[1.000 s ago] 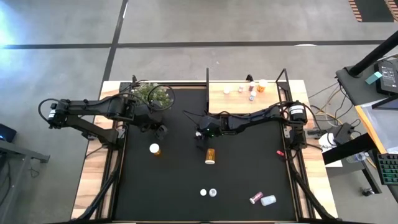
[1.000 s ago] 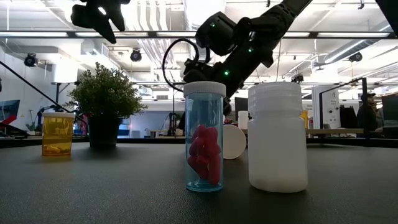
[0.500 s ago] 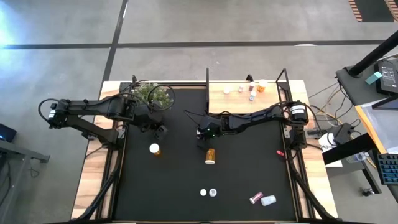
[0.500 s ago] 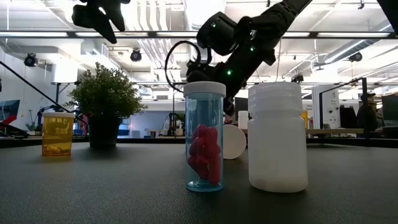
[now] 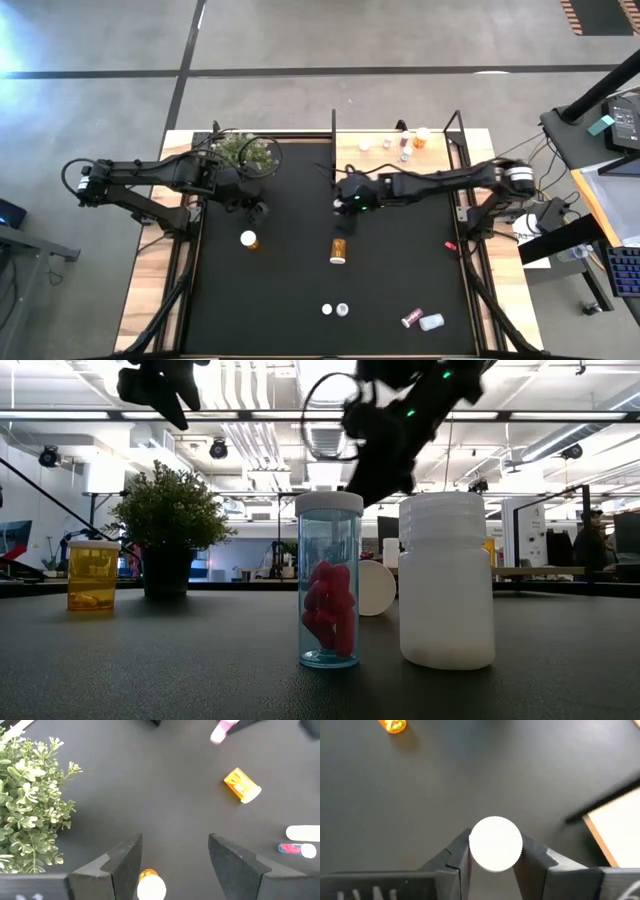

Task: Pick and place medicine bottles onto shelf by color
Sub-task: Put the left pink pill bottle on the shelf aligned with the other pink pill bottle

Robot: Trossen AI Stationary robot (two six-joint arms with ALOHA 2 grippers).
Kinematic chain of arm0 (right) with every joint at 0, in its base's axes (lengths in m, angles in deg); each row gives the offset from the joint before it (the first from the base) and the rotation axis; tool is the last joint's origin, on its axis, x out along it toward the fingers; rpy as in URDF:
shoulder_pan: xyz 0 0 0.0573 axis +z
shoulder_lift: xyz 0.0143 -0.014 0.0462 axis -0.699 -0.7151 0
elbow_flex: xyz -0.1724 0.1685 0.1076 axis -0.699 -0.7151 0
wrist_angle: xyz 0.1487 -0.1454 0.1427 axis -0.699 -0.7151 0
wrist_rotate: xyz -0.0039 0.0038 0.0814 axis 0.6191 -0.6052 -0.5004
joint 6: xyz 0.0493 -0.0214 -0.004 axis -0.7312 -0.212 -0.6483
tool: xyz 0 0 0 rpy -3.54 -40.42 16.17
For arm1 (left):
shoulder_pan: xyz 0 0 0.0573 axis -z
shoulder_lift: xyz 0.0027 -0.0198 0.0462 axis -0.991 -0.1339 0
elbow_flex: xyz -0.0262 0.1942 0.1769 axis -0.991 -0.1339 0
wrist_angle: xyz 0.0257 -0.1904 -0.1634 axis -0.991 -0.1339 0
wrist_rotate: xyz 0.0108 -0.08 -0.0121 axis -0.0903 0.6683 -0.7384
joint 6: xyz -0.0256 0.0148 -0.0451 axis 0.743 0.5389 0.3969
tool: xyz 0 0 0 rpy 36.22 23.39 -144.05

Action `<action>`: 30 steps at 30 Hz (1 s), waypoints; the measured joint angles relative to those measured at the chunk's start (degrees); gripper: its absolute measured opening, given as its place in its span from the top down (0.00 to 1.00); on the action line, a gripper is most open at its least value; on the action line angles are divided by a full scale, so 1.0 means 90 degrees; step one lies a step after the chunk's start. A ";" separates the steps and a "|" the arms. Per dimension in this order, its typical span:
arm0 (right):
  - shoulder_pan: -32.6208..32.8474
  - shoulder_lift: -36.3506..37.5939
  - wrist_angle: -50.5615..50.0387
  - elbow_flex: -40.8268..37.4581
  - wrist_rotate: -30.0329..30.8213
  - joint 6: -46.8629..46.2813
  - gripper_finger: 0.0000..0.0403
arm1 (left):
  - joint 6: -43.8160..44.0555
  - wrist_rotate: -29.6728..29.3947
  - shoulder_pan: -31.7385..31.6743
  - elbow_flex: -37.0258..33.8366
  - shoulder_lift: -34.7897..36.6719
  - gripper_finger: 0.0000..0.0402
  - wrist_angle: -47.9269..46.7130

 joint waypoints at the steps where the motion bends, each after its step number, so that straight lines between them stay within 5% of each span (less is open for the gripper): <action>1: -0.0004 0.0203 -0.0092 -0.0115 0.0018 -0.0084 0.74 | -0.0022 0.0000 0.0000 0.0002 0.0000 0.47 -0.0003; 6: -0.0042 0.1249 -0.0128 -0.0977 0.1112 -0.0955 0.74 | -0.0242 -0.0058 0.0000 0.0002 0.0023 0.47 -0.0046; 14: -0.0352 0.2221 -0.0114 -0.2034 0.3522 -0.3954 0.74 | -0.1014 -0.0870 -0.0195 0.0097 0.0131 0.47 -0.0049; 19: -0.0646 0.2122 -0.0117 -0.2303 0.3722 -0.5214 0.74 | -0.1578 -0.0975 -0.0481 0.0159 0.0225 0.47 -0.0041; 30: -0.1030 0.1428 -0.0112 -0.2247 0.4331 -0.5225 0.75 | -0.2861 -0.1190 -0.0882 0.0177 0.0528 0.47 0.0175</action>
